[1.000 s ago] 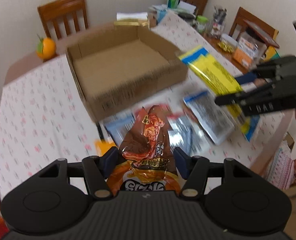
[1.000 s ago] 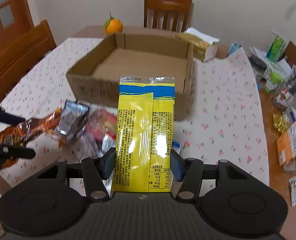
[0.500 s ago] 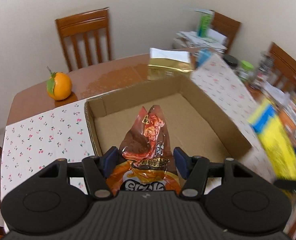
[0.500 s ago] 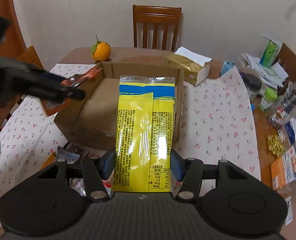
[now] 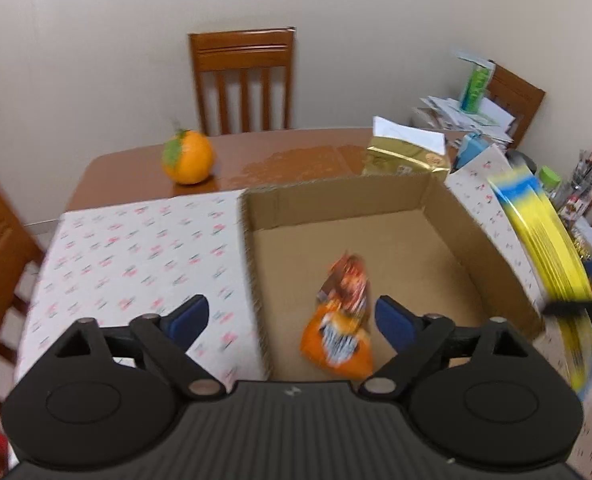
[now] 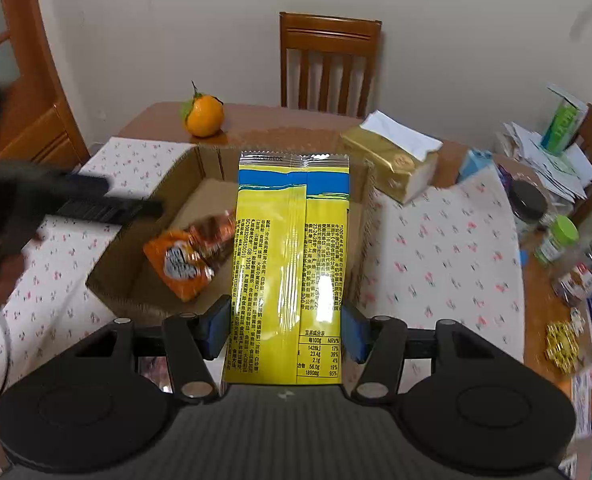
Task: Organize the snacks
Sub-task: 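Drop the orange-brown bag into the box with the left gripper while the right gripper carries the yellow pack there, then release the yellow wafer pack into the box with the right gripper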
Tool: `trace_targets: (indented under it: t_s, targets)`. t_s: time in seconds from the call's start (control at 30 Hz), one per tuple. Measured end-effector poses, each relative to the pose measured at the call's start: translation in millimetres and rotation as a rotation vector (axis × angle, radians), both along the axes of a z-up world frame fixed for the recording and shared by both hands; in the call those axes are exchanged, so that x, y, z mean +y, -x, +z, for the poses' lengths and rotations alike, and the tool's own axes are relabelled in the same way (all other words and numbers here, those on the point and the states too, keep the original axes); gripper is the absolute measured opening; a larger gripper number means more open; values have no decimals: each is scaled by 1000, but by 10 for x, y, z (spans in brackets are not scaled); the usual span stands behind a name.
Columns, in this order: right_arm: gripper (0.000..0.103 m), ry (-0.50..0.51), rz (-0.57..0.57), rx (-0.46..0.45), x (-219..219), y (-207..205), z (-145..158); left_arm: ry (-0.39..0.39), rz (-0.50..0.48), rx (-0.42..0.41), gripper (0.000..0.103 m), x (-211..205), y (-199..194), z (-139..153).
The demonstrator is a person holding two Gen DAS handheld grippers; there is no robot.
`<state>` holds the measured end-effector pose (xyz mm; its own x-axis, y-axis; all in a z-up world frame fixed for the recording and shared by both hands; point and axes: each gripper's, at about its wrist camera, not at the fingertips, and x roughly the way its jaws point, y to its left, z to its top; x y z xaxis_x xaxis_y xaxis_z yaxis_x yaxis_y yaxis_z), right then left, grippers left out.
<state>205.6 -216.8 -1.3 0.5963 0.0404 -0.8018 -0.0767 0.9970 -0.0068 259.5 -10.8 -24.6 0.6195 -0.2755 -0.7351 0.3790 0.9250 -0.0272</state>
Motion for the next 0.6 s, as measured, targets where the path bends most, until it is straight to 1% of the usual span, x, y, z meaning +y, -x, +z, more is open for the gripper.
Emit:
trace_targets:
  t_s: [0.1,0.2,0.33,0.43,0.47,0.5,0.53,0.57,0.6]
  targets:
    - [61,-8,13,-2,1,-237,-7,-10,-8,-5,91,120,293,39]
    - [61,-3,16,5,7,-484,-65,-23,4,-2,91,191,558,8]
    - [61,11,7,28,1,-779,-208,-11,29,33,91,254,744,-79]
    - [63,25,-5,36,-8,-953,-318,-28,41,52,91,244,825,-140]
    - [72,32,-13,32,-7,-988,-346,-30,41,54,91,241,842,-148]
    - [79,46,-20,26,-4,-1011,-369,-30,43,54,91,249,867,-149]
    - [89,60,-22,19,5,-1014,-375,-30,42,55,91,256,894,-154]
    - [95,76,-18,4,19,-997,-375,-33,44,56,91,260,902,-155]
    - [97,88,-11,-7,34,-970,-367,-36,49,56,91,258,896,-149]
